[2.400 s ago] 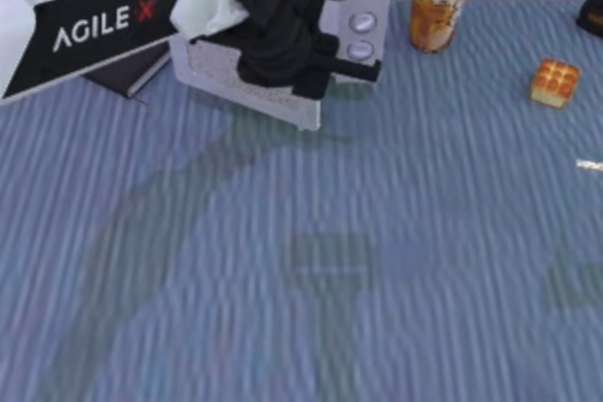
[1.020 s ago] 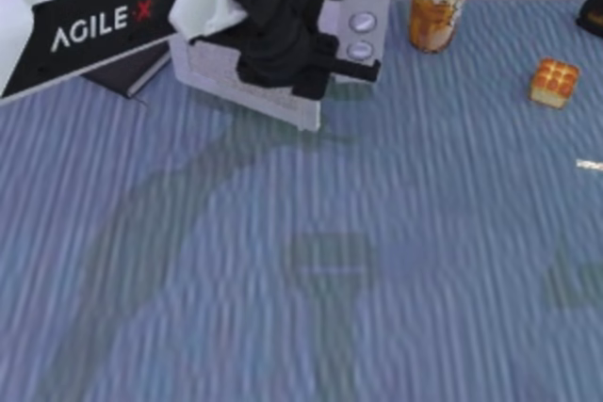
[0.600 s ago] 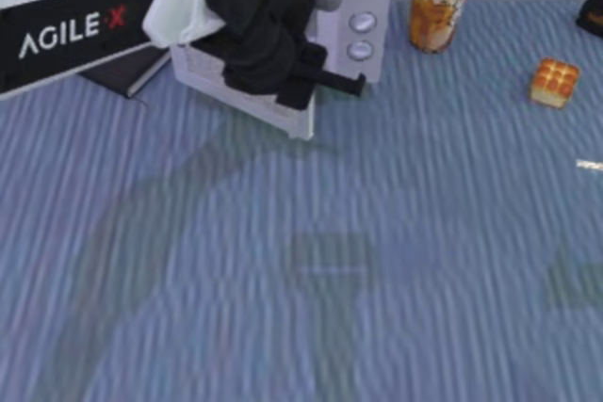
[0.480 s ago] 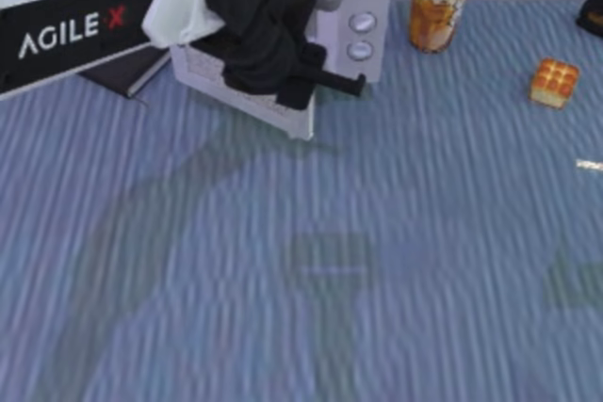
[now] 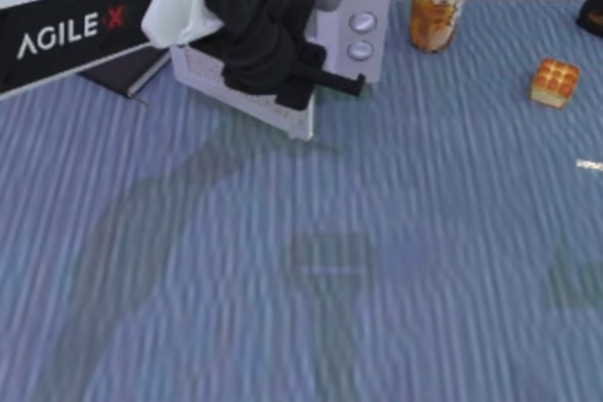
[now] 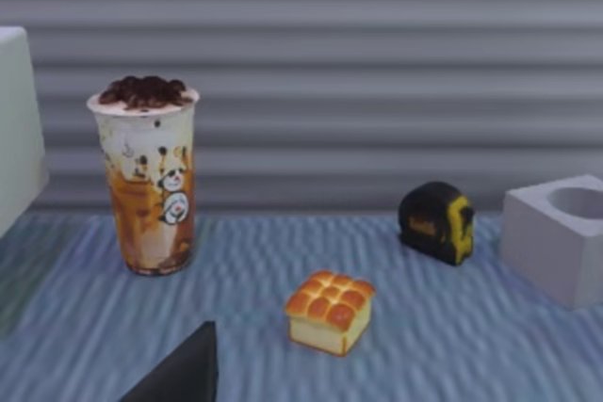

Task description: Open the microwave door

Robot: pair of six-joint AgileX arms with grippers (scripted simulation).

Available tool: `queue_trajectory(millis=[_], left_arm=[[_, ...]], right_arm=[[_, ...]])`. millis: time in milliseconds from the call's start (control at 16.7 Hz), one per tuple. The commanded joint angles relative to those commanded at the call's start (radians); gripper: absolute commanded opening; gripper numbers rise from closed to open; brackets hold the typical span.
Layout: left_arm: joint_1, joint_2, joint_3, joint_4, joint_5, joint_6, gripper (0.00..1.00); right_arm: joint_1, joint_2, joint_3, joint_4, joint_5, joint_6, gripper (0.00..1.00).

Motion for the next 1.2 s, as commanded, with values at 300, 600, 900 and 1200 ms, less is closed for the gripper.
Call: queue_trajectory(millis=[300, 600, 900, 1200], left_arm=[[0.000, 0.000, 0.000, 0.000, 0.000, 0.000, 0.00], [0.000, 0.000, 0.000, 0.000, 0.000, 0.000, 0.00], [-0.007, 0.002, -0.003, 0.000, 0.008, -0.006, 0.00], [0.018, -0.043, -0.060, 0.020, 0.043, 0.069, 0.00]], right_arm=[[0.000, 0.000, 0.000, 0.000, 0.000, 0.000, 1.00], [0.000, 0.000, 0.000, 0.000, 0.000, 0.000, 1.00], [0.000, 0.000, 0.000, 0.000, 0.000, 0.000, 1.00], [0.000, 0.000, 0.000, 0.000, 0.000, 0.000, 1.00]])
